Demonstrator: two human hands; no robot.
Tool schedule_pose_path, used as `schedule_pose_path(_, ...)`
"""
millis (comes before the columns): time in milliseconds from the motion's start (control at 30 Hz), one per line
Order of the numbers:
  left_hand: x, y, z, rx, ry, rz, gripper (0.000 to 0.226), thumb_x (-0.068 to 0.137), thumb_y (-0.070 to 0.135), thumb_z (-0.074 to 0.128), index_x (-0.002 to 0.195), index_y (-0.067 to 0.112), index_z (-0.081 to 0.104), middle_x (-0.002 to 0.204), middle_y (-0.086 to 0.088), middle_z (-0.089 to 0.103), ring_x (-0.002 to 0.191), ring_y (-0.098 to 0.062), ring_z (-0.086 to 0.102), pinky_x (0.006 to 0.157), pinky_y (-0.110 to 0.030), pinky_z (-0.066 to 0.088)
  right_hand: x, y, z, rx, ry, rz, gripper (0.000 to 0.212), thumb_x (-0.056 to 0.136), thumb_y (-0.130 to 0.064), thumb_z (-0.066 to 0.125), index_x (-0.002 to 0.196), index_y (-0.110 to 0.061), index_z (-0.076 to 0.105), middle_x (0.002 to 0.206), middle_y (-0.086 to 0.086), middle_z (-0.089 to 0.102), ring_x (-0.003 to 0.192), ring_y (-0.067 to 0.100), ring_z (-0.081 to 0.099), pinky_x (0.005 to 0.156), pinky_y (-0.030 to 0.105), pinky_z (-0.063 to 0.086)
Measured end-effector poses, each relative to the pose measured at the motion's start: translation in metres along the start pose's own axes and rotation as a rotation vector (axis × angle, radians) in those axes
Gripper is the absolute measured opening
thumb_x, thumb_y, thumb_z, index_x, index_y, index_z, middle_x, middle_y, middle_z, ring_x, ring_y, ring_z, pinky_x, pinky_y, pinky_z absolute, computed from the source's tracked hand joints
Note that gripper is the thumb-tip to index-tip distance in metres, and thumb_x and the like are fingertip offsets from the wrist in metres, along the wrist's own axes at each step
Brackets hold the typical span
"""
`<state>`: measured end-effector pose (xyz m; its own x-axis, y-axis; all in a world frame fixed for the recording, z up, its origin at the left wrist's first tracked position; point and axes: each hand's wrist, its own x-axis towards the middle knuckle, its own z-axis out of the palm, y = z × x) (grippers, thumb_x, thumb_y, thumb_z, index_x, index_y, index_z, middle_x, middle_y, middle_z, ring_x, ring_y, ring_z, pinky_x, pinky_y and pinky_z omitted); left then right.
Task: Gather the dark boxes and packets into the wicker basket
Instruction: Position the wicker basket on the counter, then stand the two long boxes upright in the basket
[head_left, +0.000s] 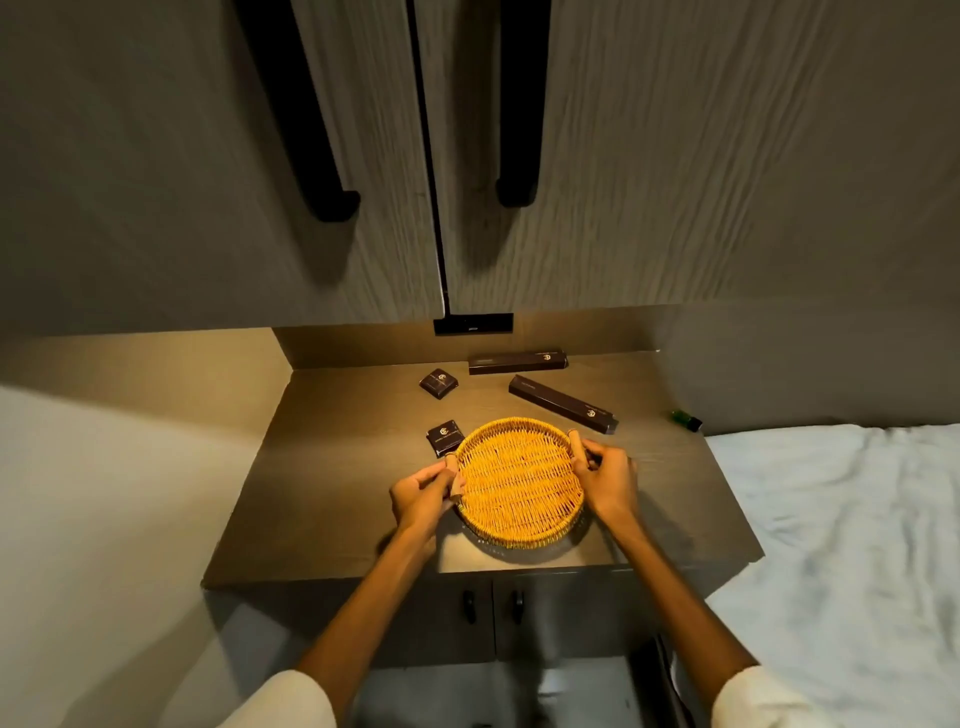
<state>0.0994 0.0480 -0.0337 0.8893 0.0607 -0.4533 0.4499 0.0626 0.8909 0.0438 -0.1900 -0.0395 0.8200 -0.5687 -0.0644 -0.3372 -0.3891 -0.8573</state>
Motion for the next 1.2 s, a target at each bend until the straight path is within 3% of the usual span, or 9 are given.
schedule_pose_path(100,0.0,0.001,0.003,0.112,0.086,0.08,0.031,0.09,0.011,0.072,0.119,0.002,0.07,0.112,-0.015,0.075,0.096,-0.025,0.072,0.088,-0.04,0.061,-0.004,-0.001,-0.003,0.033,0.004,0.001,0.021,0.093,-0.014,0.066,0.114,-0.015,0.071,0.095,-0.005,0.072,0.077,0.003,0.065,0.075,0.029,0.06)
schedule_pose_path(167,-0.002,0.008,0.005,0.216,0.188,0.206,0.03,0.089,0.013,0.073,0.118,0.003,0.071,0.109,-0.016,0.075,0.095,-0.027,0.072,0.085,-0.04,0.062,-0.003,-0.002,-0.009,0.039,0.016,-0.066,0.013,0.096,-0.022,0.063,0.095,-0.033,0.07,0.087,-0.009,0.072,0.072,0.0,0.067,0.075,0.027,0.06)
schedule_pose_path(233,0.0,0.02,0.007,0.277,0.208,0.37,0.027,0.091,0.012,0.071,0.118,0.006,0.07,0.105,-0.012,0.074,0.095,-0.026,0.073,0.076,-0.031,0.061,0.008,-0.004,-0.014,-0.005,0.041,-0.081,0.015,0.098,-0.021,0.06,0.097,-0.032,0.069,0.093,-0.004,0.073,0.075,-0.002,0.067,0.08,0.025,0.058)
schedule_pose_path(333,0.023,0.047,0.016,0.467,0.069,0.623,0.027,0.095,0.013,0.066,0.121,0.011,0.069,0.111,-0.006,0.071,0.103,-0.018,0.068,0.087,-0.029,0.057,0.042,-0.011,-0.018,-0.104,0.019,-0.054,0.03,0.099,-0.018,0.057,0.128,-0.015,0.062,0.121,0.008,0.066,0.106,0.013,0.064,0.098,0.034,0.053)
schedule_pose_path(500,0.084,0.088,0.052,0.954,-0.266,0.89,0.04,0.099,0.015,0.059,0.139,0.011,0.056,0.138,-0.012,0.059,0.128,-0.025,0.056,0.11,-0.046,0.046,0.086,-0.029,-0.011,-0.386,-0.177,-0.166,0.038,0.1,-0.018,0.053,0.138,-0.017,0.05,0.14,0.009,0.047,0.131,0.024,0.046,0.108,0.04,0.041)
schedule_pose_path(633,0.125,0.1,0.095,1.437,-0.424,0.926,0.064,0.096,0.018,0.061,0.153,0.006,0.035,0.157,-0.018,0.037,0.143,-0.034,0.039,0.119,-0.042,0.034,0.11,-0.029,0.006,-0.553,-0.281,-0.263,0.036,0.096,-0.017,0.058,0.131,-0.017,0.053,0.131,0.006,0.048,0.122,0.022,0.048,0.101,0.038,0.046)
schedule_pose_path(800,0.16,0.091,0.137,1.573,-0.432,0.825,0.065,0.104,0.021,0.047,0.158,0.003,0.017,0.167,-0.02,0.014,0.155,-0.035,0.014,0.127,-0.044,0.016,0.136,-0.019,0.011,-0.566,-0.278,-0.254,0.033,0.093,-0.023,0.064,0.125,-0.017,0.058,0.124,0.007,0.055,0.108,0.02,0.057,0.093,0.038,0.053)
schedule_pose_path(967,0.174,0.082,0.149,1.565,-0.382,0.83,0.043,0.103,0.024,0.051,0.142,0.008,0.046,0.151,-0.017,0.045,0.137,-0.034,0.043,0.115,-0.048,0.037,0.146,-0.012,0.008,-0.587,-0.289,-0.26,0.033,0.093,-0.022,0.065,0.125,-0.018,0.058,0.126,0.008,0.055,0.112,0.022,0.057,0.094,0.033,0.05)
schedule_pose_path(1200,0.172,0.086,0.146,1.688,-0.239,0.906,0.046,0.096,0.016,0.059,0.139,0.006,0.045,0.137,-0.02,0.057,0.128,-0.037,0.05,0.105,-0.048,0.043,0.144,-0.018,0.008,-0.596,-0.246,-0.248,0.03,0.09,-0.015,0.067,0.118,-0.017,0.056,0.128,0.011,0.052,0.109,0.027,0.06,0.092,0.041,0.056)
